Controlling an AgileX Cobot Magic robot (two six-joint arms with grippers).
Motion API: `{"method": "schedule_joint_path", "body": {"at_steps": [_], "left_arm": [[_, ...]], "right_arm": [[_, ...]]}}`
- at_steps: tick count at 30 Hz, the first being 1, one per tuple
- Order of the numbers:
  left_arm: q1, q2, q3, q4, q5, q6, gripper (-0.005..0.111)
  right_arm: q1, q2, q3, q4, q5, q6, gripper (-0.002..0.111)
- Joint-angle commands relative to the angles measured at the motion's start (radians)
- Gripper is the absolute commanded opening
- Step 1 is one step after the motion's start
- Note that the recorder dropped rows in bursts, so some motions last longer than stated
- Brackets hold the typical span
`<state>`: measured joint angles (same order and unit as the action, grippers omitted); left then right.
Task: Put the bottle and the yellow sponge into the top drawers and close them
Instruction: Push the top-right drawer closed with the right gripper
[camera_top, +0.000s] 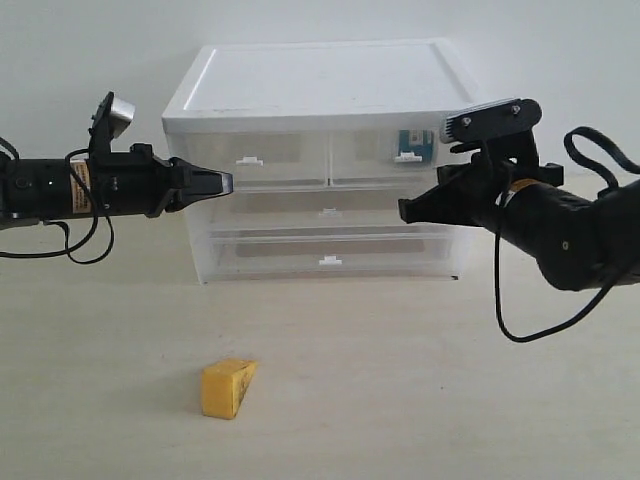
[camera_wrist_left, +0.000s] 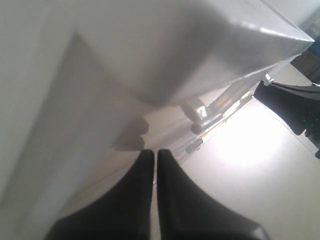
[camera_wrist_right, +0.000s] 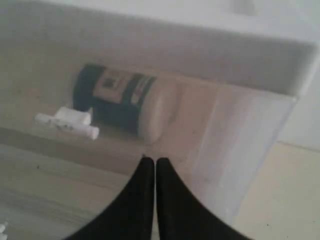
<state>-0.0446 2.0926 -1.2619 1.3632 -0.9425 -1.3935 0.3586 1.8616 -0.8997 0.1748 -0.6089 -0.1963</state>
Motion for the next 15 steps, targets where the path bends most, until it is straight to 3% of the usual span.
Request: {"method": "schedule_joint_path", "body": {"at_steps": [1, 6, 9, 12, 14, 15], "left_arm": [[0.011, 0.01, -0.019, -0.129, 0.16, 0.007, 0.004], [0.011, 0.01, -0.019, -0.14, 0.158, 0.009, 0.004], [0.013, 0.01, -0.019, -0.145, 0.149, -0.076, 0.007], [0.015, 0.01, -0.019, -0.127, 0.103, -0.125, 0.022], [0.017, 0.01, -0.019, -0.118, 0.083, -0.164, 0.047], [0.023, 0.01, -0.019, -0.118, 0.083, -0.188, 0.051]], "right_arm": [[-0.021, -0.054, -0.02, -0.009, 0.076, 0.026, 0.0], [-0.021, -0.238, 0.123, -0.055, 0.06, 0.087, 0.0], [-0.03, -0.315, 0.093, -0.055, 0.27, 0.165, 0.0], [-0.036, -0.315, -0.006, -0.06, 0.521, 0.166, 0.0], [-0.036, -0.315, -0.118, -0.06, 0.758, 0.131, 0.0], [-0.036, -0.315, -0.142, -0.056, 0.805, 0.131, 0.0]]}}
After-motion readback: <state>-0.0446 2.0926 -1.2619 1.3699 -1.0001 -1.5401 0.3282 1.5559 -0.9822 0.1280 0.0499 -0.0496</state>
